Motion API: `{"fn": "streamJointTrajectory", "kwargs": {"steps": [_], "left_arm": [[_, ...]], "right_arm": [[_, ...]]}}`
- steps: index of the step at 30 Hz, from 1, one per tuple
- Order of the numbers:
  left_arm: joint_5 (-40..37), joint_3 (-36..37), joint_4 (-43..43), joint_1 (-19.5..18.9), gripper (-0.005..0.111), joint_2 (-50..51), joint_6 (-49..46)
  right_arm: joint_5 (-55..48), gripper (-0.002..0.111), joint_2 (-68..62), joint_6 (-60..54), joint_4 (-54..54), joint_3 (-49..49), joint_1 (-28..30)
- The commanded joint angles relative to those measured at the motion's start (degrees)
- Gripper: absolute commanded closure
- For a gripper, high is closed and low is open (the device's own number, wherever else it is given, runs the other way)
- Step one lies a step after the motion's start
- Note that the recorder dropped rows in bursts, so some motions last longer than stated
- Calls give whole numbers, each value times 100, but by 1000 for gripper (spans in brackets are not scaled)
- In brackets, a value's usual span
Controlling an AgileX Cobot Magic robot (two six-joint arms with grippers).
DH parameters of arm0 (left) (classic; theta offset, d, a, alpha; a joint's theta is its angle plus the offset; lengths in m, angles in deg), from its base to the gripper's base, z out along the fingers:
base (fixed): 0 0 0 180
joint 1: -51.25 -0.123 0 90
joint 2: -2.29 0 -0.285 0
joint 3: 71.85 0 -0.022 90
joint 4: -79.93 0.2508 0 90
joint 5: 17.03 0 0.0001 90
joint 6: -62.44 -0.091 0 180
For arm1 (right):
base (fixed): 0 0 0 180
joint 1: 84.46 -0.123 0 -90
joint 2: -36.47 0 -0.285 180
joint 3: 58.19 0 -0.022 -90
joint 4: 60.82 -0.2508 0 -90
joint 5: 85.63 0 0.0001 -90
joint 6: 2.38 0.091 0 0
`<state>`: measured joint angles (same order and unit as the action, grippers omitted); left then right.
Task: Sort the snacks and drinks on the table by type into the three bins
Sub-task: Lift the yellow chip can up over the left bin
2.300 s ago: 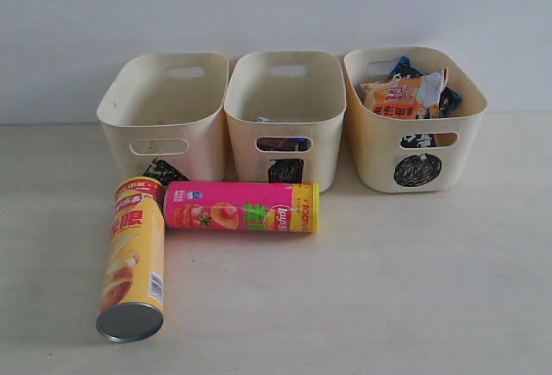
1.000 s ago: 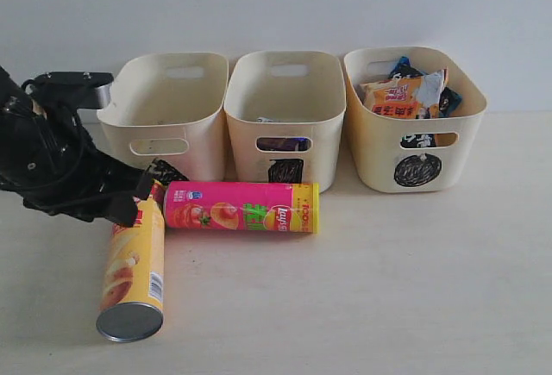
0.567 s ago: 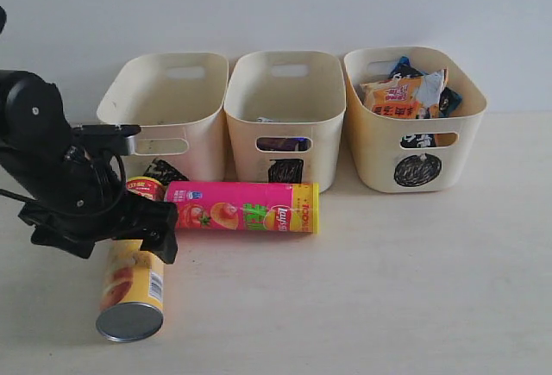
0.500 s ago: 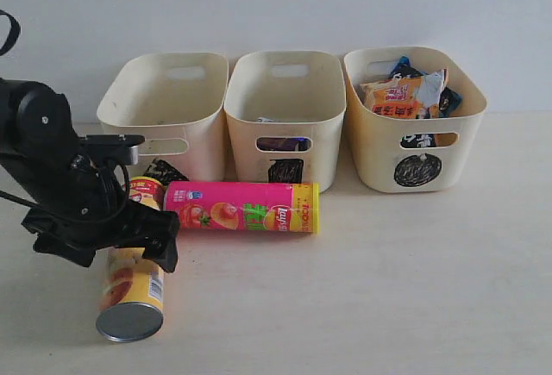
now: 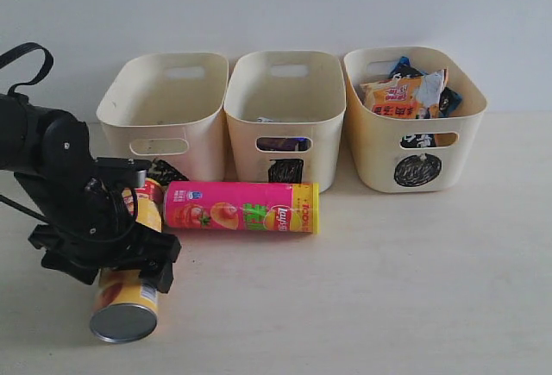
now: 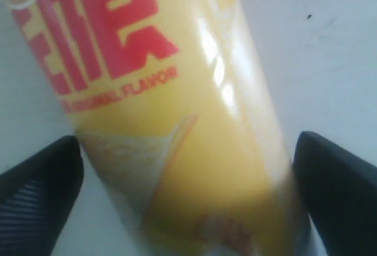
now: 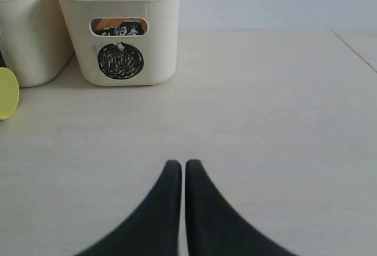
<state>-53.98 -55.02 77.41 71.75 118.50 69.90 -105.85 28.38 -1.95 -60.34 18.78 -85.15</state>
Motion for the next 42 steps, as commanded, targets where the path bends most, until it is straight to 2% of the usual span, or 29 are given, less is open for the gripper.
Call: {"fn": "streamJointTrajectory", "kwargs": {"steps": [1, 10, 16, 23, 26, 34, 37, 42], "left_arm": [[33, -36, 63, 12, 35, -3, 87], [71, -36, 442, 12, 68, -3, 600], [58, -36, 1180, 12, 101, -3, 1054], [-39, -36, 1513, 12, 102, -327, 1051], [-645, -36, 1513, 12, 102, -971, 771], [-1539, -36, 1041, 12, 102, -2352, -96], [-1444, -36, 1029, 12, 102, -2767, -106], [-718, -36, 1029, 12, 102, -3080, -106]], "right_arm": [[67, 108, 31, -12, 3, 24, 11], [67, 108, 31, -12, 3, 24, 11], [67, 108, 31, -12, 3, 24, 11], [67, 108, 31, -12, 3, 24, 11], [67, 108, 31, -12, 3, 24, 11], [67, 108, 31, -12, 3, 24, 11], [67, 108, 31, -12, 3, 24, 11], [67, 108, 31, -12, 3, 24, 11]]}}
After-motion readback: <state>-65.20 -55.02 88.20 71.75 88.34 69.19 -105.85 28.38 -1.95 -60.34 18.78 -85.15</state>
